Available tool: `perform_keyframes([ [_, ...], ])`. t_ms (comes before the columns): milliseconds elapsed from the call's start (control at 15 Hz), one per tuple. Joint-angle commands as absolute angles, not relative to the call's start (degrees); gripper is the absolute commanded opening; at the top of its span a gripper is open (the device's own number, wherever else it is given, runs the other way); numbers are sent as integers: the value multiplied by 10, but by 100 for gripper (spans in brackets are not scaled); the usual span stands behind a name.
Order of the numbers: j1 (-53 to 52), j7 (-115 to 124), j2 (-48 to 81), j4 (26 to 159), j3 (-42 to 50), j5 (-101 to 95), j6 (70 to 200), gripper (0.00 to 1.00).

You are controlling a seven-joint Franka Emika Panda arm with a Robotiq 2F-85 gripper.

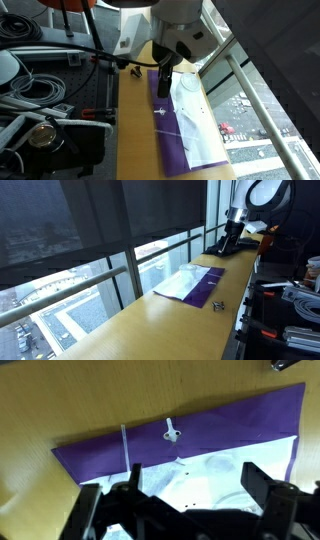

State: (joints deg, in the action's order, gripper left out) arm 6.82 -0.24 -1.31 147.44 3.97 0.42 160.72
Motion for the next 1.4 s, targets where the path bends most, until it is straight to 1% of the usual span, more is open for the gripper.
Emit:
perform_keyframes([
  [0,72,-32,84,1385,56,12,1598,100],
  [333,96,-47,188,1282,61,14,1587,100],
  [867,130,-56,304,1178,51,14,1584,100],
  [1333,124,-45,336,1174,52,10,1580,100],
])
